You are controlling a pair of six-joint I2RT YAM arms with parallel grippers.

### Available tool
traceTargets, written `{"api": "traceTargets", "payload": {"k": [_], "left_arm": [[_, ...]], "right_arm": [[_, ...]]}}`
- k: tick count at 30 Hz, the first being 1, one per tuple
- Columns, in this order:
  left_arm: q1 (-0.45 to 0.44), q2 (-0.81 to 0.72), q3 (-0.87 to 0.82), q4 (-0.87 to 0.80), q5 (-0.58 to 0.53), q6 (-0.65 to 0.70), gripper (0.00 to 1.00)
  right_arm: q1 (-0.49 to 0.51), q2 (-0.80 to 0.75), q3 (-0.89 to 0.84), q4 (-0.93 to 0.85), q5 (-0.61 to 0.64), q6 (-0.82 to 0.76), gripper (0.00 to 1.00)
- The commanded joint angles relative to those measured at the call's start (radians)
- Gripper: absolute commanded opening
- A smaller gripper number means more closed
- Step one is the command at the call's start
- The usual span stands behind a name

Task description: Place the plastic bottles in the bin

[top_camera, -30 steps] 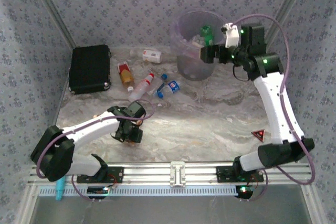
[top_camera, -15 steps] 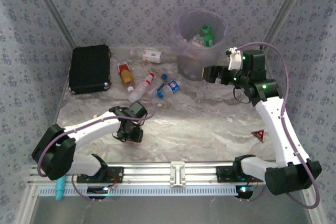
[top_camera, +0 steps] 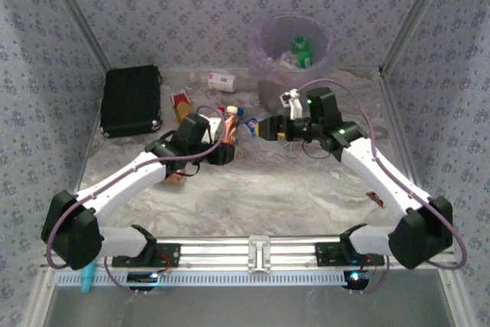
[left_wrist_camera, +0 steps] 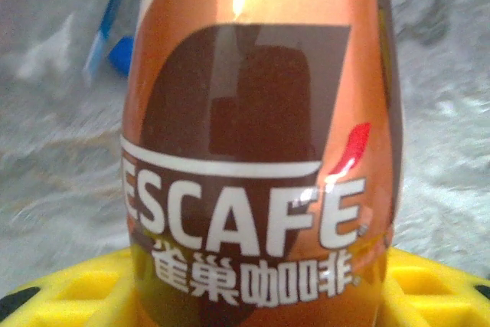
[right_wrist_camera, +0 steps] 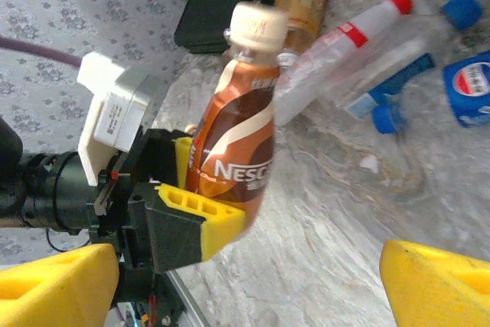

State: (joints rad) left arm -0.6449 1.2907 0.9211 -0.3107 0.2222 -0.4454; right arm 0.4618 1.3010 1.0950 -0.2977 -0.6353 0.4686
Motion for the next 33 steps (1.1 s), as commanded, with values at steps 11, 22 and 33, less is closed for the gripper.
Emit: {"api": "traceTargets", "payload": {"k": [11, 22, 33], "left_arm": [[0.018, 0.057, 0.01, 0.386, 0.375, -0.061, 0.0], [0.001, 0.102, 0.029, 0.392, 0.389, -0.067, 0.0], [0.001, 0.097, 0.033, 0.358, 0.327, -0.058, 0.22]], "right_arm": [[0.027, 0.193, 0.064, 0.224, -0.05, 0.078, 0.84], [0.019, 0.239, 0.088, 0.253, -0.083, 0.095, 0.71], [0.016, 0.219, 0.089, 0.228, -0.061, 0.089, 0.54]]}}
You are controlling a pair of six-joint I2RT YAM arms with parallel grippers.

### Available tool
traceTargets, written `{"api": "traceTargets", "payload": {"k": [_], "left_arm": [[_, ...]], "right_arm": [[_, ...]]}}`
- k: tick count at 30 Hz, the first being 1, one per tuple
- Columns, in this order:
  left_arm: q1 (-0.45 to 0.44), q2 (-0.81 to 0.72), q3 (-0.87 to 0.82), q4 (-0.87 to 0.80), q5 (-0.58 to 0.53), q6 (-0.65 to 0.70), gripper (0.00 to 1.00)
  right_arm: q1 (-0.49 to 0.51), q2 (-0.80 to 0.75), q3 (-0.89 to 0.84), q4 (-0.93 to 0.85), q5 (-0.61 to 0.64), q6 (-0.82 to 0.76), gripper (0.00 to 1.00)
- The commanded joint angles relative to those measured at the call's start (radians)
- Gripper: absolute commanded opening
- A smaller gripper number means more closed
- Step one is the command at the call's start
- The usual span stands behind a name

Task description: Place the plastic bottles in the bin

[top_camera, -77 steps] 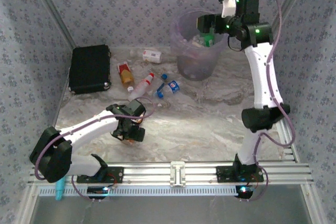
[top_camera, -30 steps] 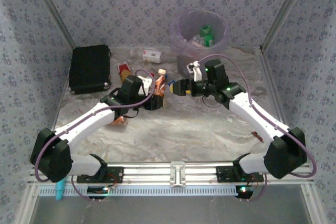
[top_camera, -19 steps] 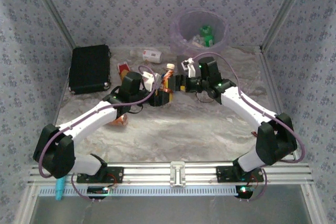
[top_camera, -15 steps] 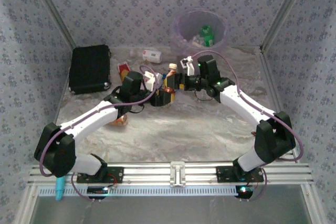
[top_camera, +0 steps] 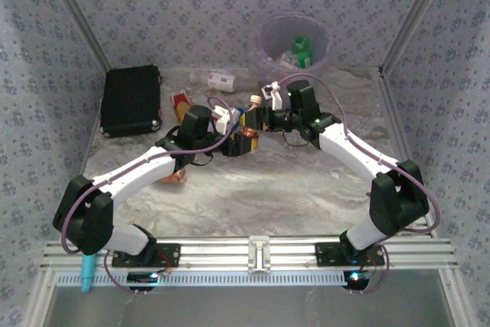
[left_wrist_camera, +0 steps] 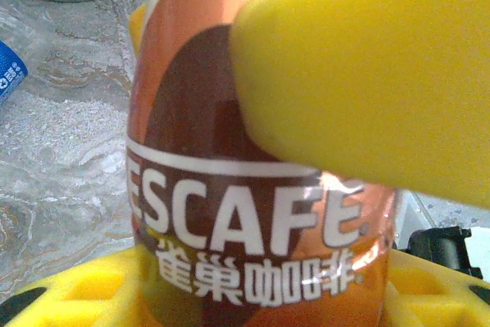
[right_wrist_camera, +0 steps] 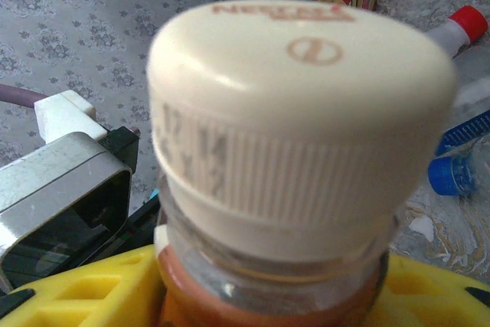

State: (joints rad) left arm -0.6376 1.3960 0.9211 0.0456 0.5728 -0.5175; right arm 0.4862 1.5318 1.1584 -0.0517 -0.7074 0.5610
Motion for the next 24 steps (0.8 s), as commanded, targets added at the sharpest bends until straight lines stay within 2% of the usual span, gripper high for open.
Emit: {"api": "traceTargets", "payload": {"k": [1, 4, 8, 11, 14, 17, 24], "left_arm": [[-0.006, -0.012, 0.033, -0.002, -0.032, 0.014, 0.27], [-0.007, -0.02, 0.031, -0.016, -0.054, 0.022, 0.46], [-0.004, -0.033, 0.032, -0.064, -0.071, 0.04, 0.84], [-0.003, -0.06, 0.021, -0.13, -0.114, 0.056, 1.0], [0.003, -0.102, -0.008, -0.189, -0.18, 0.062, 0.99], [0.007, -0.15, -0.038, -0.257, -0.29, 0.049, 0.93], [0.038, -0.23, -0.097, -0.372, -0.402, 0.013, 0.84]], "right_arm": [[-0.009, -0.014, 0.025, -0.026, 0.013, -0.007, 0.54], [-0.011, -0.023, 0.074, -0.063, 0.024, -0.026, 0.53], [-0.023, -0.044, 0.13, -0.167, 0.048, -0.09, 0.52], [-0.031, -0.057, 0.22, -0.305, 0.108, -0.182, 0.52], [-0.032, -0.061, 0.342, -0.465, 0.207, -0.285, 0.52], [-0.036, -0.058, 0.449, -0.578, 0.299, -0.361, 0.52], [-0.066, -0.017, 0.677, -0.709, 0.45, -0.453, 0.51]]}}
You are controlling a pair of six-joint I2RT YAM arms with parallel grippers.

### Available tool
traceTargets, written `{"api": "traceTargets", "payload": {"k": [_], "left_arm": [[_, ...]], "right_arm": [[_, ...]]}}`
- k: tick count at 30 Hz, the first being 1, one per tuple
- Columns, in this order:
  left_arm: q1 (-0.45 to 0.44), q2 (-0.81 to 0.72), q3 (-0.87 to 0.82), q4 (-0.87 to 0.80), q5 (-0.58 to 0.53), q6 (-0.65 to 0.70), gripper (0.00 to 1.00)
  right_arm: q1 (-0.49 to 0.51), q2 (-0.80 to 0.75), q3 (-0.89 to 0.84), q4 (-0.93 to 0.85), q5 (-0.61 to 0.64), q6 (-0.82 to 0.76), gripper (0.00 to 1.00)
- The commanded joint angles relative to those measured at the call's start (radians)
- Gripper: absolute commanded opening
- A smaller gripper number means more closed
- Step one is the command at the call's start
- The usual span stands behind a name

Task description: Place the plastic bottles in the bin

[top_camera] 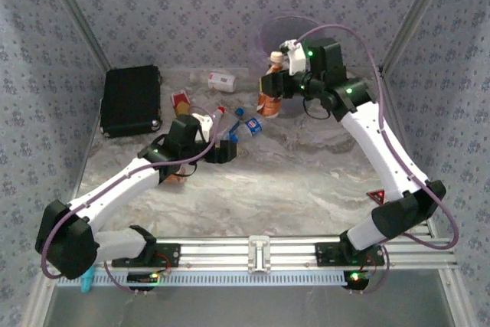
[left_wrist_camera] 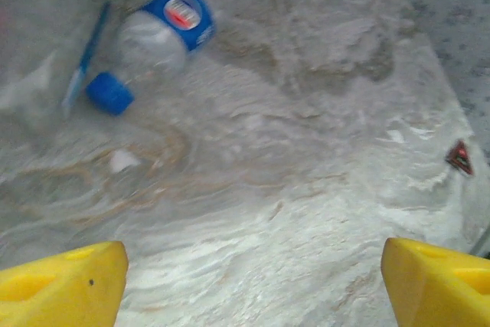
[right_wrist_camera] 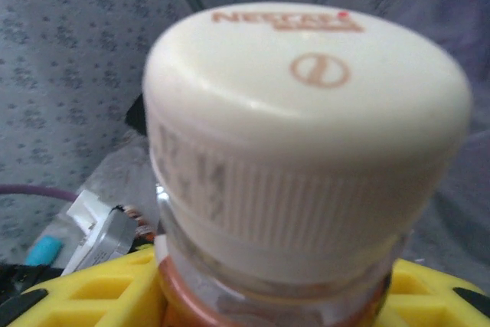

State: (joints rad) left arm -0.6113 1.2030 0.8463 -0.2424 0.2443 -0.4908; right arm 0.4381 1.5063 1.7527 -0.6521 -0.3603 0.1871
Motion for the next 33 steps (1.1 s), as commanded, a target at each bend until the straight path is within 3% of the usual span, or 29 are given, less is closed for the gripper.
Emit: {"api": "traceTargets", "payload": {"k": [1, 7, 20, 27, 33], "left_arm": [[0.015, -0.045, -0.028, -0.097, -0.083, -0.023, 0.83], [0.027, -0.094, -0.056, -0.198, -0.141, -0.084, 0.8], [0.033, -0.177, -0.098, -0.305, -0.179, -0.15, 0.8], [0.035, -0.193, -0.101, -0.368, -0.17, -0.174, 0.8], [0.037, -0.222, -0.114, -0.366, -0.184, -0.195, 0.8]], "right_arm": [[-0.026, 0.018, 0.108, -0.115, 0.117, -0.085, 0.51], [-0.092, 0.124, 0.297, -0.151, 0.209, -0.133, 0.5], [-0.2, 0.532, 0.833, -0.306, 0.352, -0.162, 0.47], [-0.241, 0.62, 0.858, -0.253, 0.399, -0.132, 0.47], [-0.285, 0.698, 0.886, -0.255, 0.342, -0.108, 0.47]]}}
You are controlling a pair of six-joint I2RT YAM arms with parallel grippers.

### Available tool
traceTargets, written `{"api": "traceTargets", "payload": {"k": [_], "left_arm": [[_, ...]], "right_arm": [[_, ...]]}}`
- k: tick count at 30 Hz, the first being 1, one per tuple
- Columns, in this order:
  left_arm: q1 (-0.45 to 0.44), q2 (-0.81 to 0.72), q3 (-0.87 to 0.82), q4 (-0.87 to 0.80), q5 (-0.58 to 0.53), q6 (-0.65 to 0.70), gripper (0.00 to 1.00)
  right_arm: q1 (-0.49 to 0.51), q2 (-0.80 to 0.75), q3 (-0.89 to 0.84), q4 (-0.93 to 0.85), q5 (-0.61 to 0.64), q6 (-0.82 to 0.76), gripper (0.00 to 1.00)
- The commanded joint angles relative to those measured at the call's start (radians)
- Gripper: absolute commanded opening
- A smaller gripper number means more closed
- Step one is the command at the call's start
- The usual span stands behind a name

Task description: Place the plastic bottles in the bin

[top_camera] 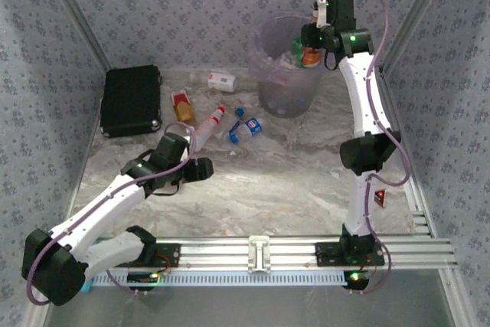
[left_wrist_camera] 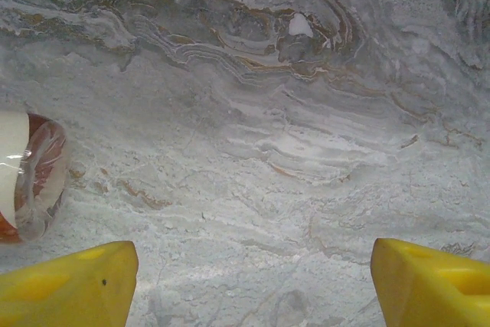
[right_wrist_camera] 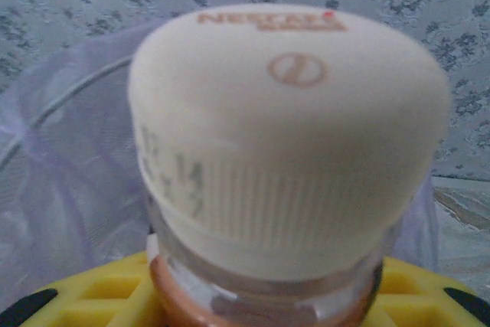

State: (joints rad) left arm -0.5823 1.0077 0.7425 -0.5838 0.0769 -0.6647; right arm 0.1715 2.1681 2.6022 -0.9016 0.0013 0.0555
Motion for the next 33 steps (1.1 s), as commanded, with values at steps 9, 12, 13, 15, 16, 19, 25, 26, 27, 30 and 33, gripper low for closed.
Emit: {"api": "traceTargets", "payload": {"k": [9, 12, 13, 15, 16, 19, 25, 26, 27, 30, 33], "left_arm": [[0.013, -0.018, -0.001, -0.06, -0.037, -0.042, 0.8], [0.017, -0.02, -0.001, -0.067, -0.046, -0.05, 0.81], [0.017, -0.018, -0.002, -0.067, -0.047, -0.054, 0.81], [0.019, -0.015, -0.002, -0.067, -0.046, -0.062, 0.85], [0.02, -0.013, -0.003, -0.067, -0.046, -0.063, 0.86], [0.022, -0.008, -0.001, -0.068, -0.047, -0.068, 0.91], [0.03, -0.014, 0.009, -0.088, -0.07, -0.067, 0.95], [0.033, -0.015, 0.011, -0.101, -0.076, -0.071, 0.95], [0.037, -0.017, 0.011, -0.122, -0.08, -0.075, 0.96], [0.057, -0.02, 0.01, -0.146, -0.106, -0.104, 0.96], [0.088, -0.016, 0.011, -0.164, -0.135, -0.147, 0.96]], "right_arm": [[-0.019, 0.132, 0.032, -0.029, -0.066, 0.028, 0.49], [-0.018, 0.144, 0.029, -0.037, -0.07, 0.026, 0.58], [-0.017, 0.146, 0.027, -0.036, -0.069, 0.024, 0.64], [-0.017, 0.147, 0.025, -0.034, -0.067, 0.02, 0.74], [-0.018, 0.147, 0.025, -0.033, -0.066, 0.017, 0.78], [-0.018, 0.142, 0.031, -0.031, -0.064, 0.012, 0.86], [-0.01, 0.108, 0.056, -0.035, -0.066, -0.003, 0.96], [-0.008, 0.097, 0.059, -0.035, -0.063, -0.006, 0.97], [-0.006, 0.082, 0.062, -0.034, -0.063, -0.011, 0.97], [-0.002, 0.035, 0.064, -0.031, -0.065, -0.02, 0.97], [0.005, -0.02, 0.062, -0.029, -0.069, -0.033, 0.98]]}}
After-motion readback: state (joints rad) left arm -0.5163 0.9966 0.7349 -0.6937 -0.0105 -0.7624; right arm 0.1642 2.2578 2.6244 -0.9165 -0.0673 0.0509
